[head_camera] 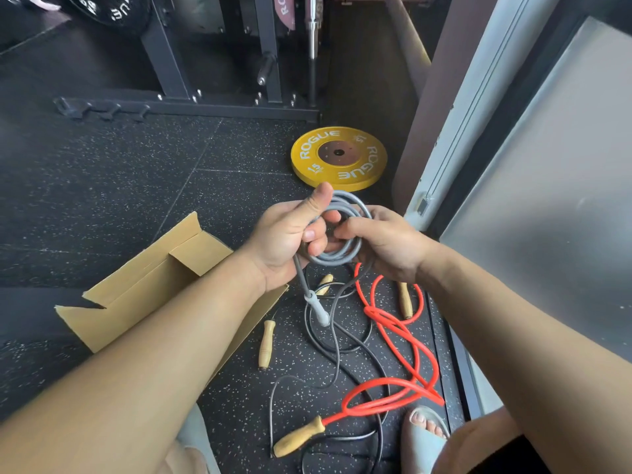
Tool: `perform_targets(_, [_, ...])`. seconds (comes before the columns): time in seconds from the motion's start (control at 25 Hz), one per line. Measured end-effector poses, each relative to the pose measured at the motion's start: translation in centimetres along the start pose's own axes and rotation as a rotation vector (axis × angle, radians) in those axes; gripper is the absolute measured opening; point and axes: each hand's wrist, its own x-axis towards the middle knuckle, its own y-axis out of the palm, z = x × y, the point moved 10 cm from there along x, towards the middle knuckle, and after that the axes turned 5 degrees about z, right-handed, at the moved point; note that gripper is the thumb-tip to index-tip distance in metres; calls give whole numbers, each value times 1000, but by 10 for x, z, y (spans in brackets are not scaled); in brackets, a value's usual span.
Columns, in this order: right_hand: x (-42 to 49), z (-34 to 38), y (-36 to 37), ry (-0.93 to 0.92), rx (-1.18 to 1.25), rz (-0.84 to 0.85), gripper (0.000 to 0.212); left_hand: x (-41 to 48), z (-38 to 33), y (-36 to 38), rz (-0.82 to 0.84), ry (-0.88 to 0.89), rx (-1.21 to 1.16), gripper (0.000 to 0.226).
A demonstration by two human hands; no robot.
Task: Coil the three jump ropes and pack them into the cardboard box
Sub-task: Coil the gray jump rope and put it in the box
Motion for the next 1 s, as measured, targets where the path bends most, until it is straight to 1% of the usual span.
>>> perform_targets(0.08, [0, 8, -1, -46, 25, 21, 20, 2, -7, 0, 4, 61, 41, 39])
perform_targets(0.16, [-2, 17, 1, -90, 42, 60, 9, 2, -19, -2, -8, 137, 207, 23])
perform_targets(0.24, [-3, 21, 1, -120, 101, 69, 16, 1, -24, -2, -19, 174, 333, 10])
perform_targets(0.28, [-4, 23, 0, -128, 126, 57, 17, 0, -24, -2, -19, 181, 350, 11])
perform_targets(0.36, [-5, 25, -5, -149, 164, -2, 10, 1, -23, -8, -39, 197, 411, 23])
perform_targets(0.4, [-4, 23, -10, -153, 163, -52, 15, 1, -25, -11, -59, 215, 516, 26])
perform_targets(0.48, [-3, 20, -14, -143, 91, -110, 25, 2, -26, -15, -99, 234, 843, 24])
perform_targets(0.56, [-1, 18, -12, -144, -10, -114, 29, 2, -20, -12, -96, 182, 1105, 15])
perform_targets(0.6, [-1, 17, -11, -141, -50, -119, 31, 3, -13, -11, -89, 132, 1157, 15])
perform_targets(0.64, [-2, 18, -10, -141, -68, -127, 31, 6, -6, -11, -63, 76, 1144, 19])
perform_targets(0.68, [-3, 18, -10, -142, -57, -129, 31, 7, 1, -12, -20, 23, 1068, 27])
perform_targets(0.76, [-4, 18, -11, -145, 0, -110, 31, 8, 12, -10, 91, -46, 810, 38])
perform_targets(0.84, [-7, 19, -11, -142, 9, -87, 30, 7, 22, -4, 172, -123, 551, 35])
perform_targets(0.92, [-8, 19, -10, -148, 8, -69, 27, 5, 26, 1, 197, -139, 493, 24])
perform_targets(0.96, [-8, 19, -9, -149, 0, -71, 26, 5, 25, 0, 171, -121, 519, 20])
perform_targets(1.0, [-7, 18, -9, -148, -20, -78, 27, 6, 22, -3, 110, -88, 592, 18])
